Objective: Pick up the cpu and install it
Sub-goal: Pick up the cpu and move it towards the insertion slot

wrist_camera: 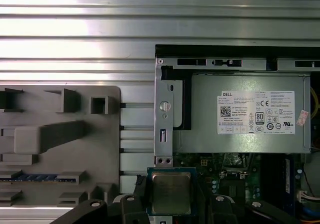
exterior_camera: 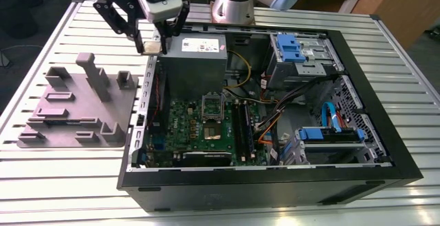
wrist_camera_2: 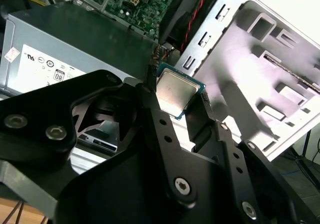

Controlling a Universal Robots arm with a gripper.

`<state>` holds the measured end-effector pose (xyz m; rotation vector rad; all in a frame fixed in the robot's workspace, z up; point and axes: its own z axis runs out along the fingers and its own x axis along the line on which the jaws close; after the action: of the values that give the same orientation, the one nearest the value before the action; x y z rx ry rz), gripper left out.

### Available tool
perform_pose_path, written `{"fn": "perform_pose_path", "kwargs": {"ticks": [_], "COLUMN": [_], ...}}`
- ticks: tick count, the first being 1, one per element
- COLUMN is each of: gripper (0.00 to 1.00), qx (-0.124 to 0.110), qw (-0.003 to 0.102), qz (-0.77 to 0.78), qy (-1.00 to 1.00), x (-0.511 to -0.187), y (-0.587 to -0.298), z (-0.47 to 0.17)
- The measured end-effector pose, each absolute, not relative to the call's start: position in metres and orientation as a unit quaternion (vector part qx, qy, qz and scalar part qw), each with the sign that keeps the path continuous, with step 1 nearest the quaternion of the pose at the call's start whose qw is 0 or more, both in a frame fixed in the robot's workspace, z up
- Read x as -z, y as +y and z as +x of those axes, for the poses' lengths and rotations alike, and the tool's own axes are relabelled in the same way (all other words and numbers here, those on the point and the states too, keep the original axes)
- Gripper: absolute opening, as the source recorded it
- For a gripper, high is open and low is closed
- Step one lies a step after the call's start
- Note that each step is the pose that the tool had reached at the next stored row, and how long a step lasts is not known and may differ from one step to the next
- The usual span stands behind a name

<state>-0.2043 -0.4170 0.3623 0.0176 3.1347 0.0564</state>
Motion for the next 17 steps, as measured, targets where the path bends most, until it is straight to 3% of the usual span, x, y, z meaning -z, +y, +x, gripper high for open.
{"fn": "perform_pose_path", "kwargs": {"ticks": [17], "gripper": [0.47], "qx": [-0.018], "qw": [0.003], "qz": [0.006], "qy": [1.0], "x": [-0.3622], "y": [-0.417], "z": [-0.1964]}}
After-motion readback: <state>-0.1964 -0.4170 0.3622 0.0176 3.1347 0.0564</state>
